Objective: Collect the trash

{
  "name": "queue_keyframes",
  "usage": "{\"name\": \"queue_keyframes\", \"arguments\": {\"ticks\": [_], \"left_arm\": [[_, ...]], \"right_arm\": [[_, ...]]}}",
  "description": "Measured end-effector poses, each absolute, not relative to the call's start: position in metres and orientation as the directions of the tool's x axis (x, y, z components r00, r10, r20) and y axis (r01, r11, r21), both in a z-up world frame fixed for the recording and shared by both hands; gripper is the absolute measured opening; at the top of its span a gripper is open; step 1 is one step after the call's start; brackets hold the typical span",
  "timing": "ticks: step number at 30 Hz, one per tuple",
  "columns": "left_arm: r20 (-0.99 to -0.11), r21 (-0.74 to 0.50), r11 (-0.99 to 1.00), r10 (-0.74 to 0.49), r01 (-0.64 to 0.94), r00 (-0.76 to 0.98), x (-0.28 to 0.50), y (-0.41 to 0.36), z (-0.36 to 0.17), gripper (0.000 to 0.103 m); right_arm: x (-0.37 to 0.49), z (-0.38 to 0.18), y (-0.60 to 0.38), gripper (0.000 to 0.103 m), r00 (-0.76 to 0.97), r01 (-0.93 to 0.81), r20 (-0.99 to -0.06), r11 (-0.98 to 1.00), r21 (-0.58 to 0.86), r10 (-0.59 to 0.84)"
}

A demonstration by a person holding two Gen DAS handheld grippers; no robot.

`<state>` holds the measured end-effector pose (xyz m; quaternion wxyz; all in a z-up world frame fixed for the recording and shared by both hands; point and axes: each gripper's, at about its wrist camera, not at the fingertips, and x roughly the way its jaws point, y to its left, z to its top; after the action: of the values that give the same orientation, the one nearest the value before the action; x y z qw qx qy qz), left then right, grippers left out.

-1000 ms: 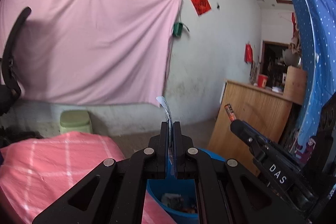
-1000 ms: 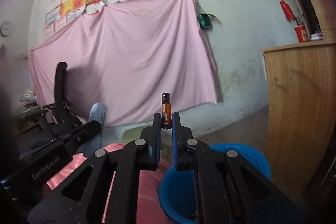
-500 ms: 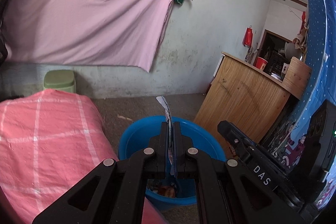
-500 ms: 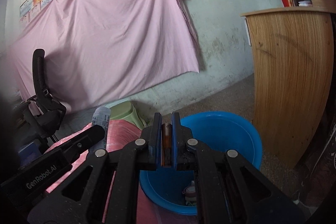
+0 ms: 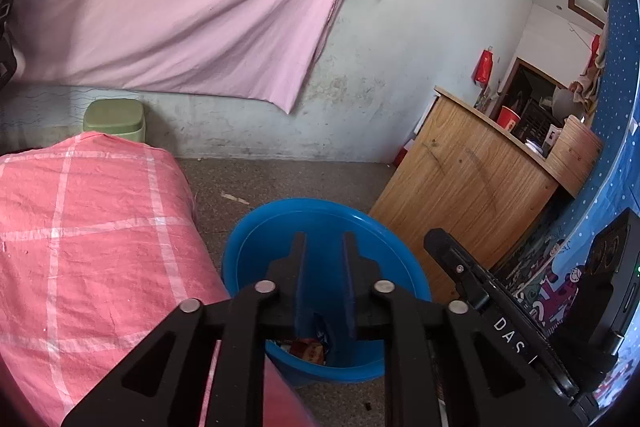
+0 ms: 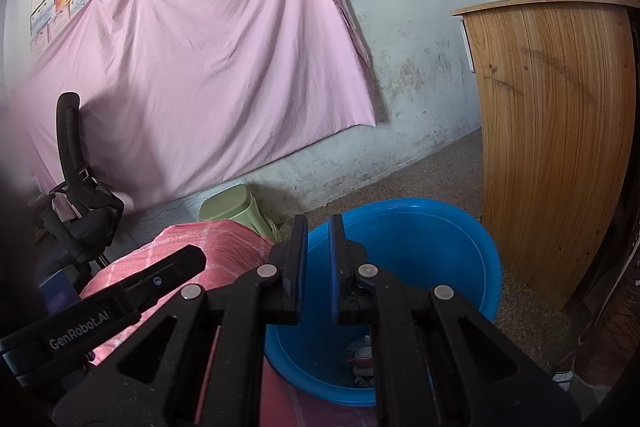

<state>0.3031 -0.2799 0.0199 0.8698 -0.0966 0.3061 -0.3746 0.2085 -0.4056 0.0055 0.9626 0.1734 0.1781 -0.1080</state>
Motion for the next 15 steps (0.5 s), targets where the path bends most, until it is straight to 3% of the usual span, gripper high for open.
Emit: {"name": "queue_keyframes", "arguments": {"ticks": [3, 11, 15], "left_arm": [[-0.45, -0.404, 0.708, -0.705, 0.579, 0.548, 0.304, -0.275, 0.02, 0.023], [-0.456, -0.368, 0.742, -0.669, 0.561, 0.586, 0.304, -0.265, 0.023, 0.025], [-0.453, -0.357, 0.776, -0.631, 0.521, 0.629, 0.302, -0.25, 0.025, 0.036]], "right_arm": [[0.208, 0.005, -0.407, 0.027, 0.914, 0.27, -0.377, 0.916, 0.296, -0.148], [0.205, 0.008, -0.408, 0.027, 0.914, 0.272, -0.375, 0.919, 0.286, -0.154], [0.2, 0.015, -0.405, 0.028, 0.918, 0.271, -0.365, 0.919, 0.287, -0.156]]}}
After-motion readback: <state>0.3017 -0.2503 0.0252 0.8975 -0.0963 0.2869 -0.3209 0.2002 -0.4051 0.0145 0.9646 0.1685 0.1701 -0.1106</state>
